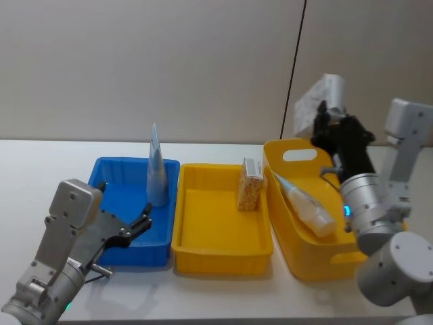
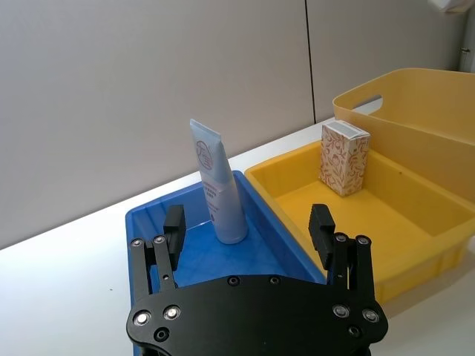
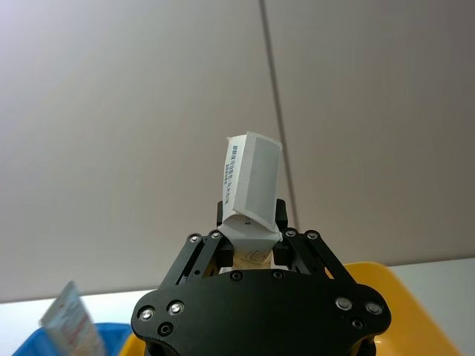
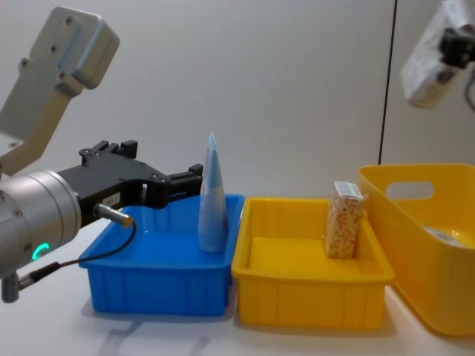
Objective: Bimanual collaborative sorting of washing and personal care products
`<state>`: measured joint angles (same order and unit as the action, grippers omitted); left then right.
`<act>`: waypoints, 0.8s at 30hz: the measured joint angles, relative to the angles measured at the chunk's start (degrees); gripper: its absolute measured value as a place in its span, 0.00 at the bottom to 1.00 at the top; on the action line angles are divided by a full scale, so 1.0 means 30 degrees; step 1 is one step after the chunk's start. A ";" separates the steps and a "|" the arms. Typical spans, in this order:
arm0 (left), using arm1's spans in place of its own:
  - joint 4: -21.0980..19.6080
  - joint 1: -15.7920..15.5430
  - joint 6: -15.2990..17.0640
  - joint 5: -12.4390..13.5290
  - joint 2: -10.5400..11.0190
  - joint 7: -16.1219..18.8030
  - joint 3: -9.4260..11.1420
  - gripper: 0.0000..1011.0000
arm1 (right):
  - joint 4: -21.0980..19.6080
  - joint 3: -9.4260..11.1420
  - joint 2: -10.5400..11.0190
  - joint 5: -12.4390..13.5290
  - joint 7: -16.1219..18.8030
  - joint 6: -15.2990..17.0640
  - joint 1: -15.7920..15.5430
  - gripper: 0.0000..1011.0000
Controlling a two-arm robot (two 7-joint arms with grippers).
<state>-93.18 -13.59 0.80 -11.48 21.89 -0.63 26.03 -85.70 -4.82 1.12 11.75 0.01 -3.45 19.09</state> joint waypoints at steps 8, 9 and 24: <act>0.0000 0.0001 0.0000 0.0001 0.0001 -0.0001 -0.0002 0.99 | -0.0840 0.1007 0.0442 -0.0231 -0.0660 0.0825 -0.0542 0.25; 0.0000 0.0001 0.0000 0.0001 0.0001 0.0000 -0.0002 0.99 | -0.1005 0.1182 0.0543 -0.0304 -0.0759 0.1067 -0.0670 0.25; 0.0000 0.0001 0.0000 0.0000 0.0000 0.0000 -0.0001 0.99 | -0.2057 0.1951 0.1425 -0.0999 -0.1200 0.4490 -0.1537 0.25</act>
<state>-93.18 -13.59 0.80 -11.48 21.89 -0.63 26.02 -91.87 1.03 5.39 8.76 -3.59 10.02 14.48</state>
